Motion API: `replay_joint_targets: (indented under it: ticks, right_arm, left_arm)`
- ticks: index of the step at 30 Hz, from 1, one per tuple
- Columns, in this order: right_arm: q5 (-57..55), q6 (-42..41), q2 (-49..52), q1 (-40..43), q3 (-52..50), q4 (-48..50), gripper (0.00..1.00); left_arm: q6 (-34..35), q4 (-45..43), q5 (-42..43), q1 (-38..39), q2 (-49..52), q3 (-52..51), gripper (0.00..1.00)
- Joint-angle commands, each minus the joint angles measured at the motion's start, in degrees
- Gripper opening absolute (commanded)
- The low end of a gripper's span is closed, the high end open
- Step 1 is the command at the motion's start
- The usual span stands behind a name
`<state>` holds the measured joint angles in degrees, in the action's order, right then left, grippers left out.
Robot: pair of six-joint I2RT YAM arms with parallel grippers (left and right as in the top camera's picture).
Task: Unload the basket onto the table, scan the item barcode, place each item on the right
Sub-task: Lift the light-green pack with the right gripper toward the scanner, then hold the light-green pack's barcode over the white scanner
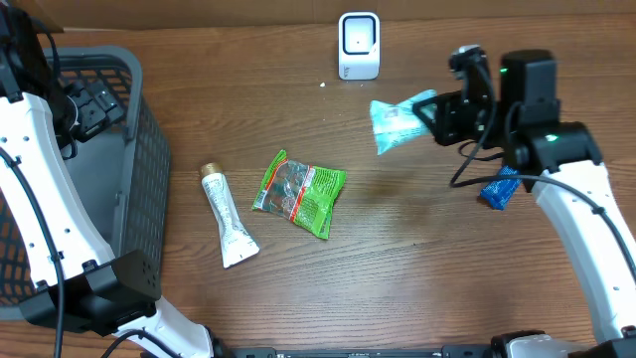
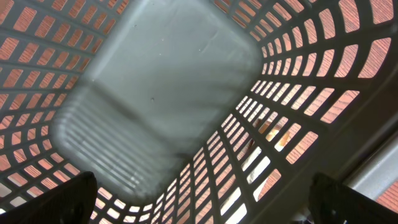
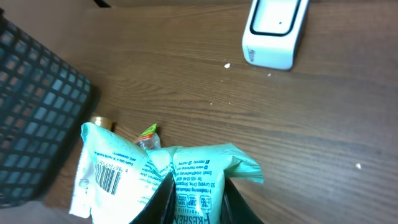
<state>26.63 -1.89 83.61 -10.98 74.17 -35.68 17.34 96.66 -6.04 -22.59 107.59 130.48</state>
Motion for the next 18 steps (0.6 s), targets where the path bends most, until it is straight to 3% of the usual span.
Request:
replay_joint_targets:
  ticks: [1,6,18]
  right_arm:
    - [-8.9,0.2,-1.6,-3.5,1.3,1.3,0.04]
    - [-13.8,0.3,-1.7,-7.0,1.3,4.9,0.04]
    - [-13.8,0.5,-1.6,-7.0,1.3,12.3,0.04]
  left_arm:
    - [-1.1,0.1,0.1,0.3,-0.2,-0.2,1.0]
    - [-1.1,0.1,0.1,0.3,-0.2,-0.2,1.0]
    - [-1.1,0.1,0.1,0.3,-0.2,-0.2,1.0]
